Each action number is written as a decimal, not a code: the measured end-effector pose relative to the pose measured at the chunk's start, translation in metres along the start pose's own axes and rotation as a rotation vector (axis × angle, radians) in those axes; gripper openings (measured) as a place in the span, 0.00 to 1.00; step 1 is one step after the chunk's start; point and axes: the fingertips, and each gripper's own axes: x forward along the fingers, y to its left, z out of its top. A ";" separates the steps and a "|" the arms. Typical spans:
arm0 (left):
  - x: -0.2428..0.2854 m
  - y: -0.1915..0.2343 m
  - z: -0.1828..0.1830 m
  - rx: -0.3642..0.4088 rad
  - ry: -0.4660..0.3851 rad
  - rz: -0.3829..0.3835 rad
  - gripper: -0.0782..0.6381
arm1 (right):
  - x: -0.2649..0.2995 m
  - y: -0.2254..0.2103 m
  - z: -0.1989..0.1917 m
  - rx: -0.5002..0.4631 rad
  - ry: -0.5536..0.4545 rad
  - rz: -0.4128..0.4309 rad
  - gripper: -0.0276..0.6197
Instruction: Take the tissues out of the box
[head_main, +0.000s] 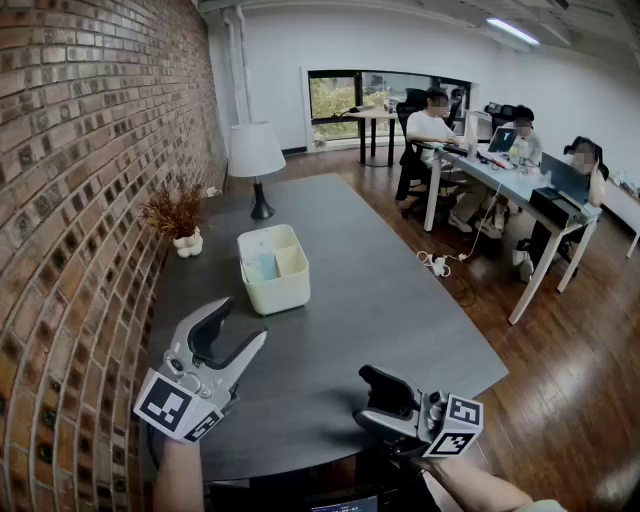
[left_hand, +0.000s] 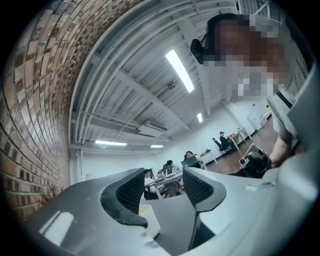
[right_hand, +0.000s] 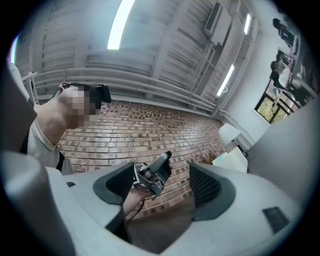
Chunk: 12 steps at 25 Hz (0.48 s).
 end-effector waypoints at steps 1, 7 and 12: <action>-0.001 0.003 0.001 0.011 0.006 -0.007 0.44 | 0.008 -0.002 -0.002 -0.021 -0.006 -0.003 0.60; 0.001 0.021 -0.012 0.024 0.051 -0.019 0.44 | 0.045 -0.020 -0.012 -0.095 -0.006 -0.027 0.60; 0.003 0.035 -0.051 0.044 0.219 -0.029 0.44 | 0.051 -0.029 -0.024 -0.107 0.018 -0.037 0.60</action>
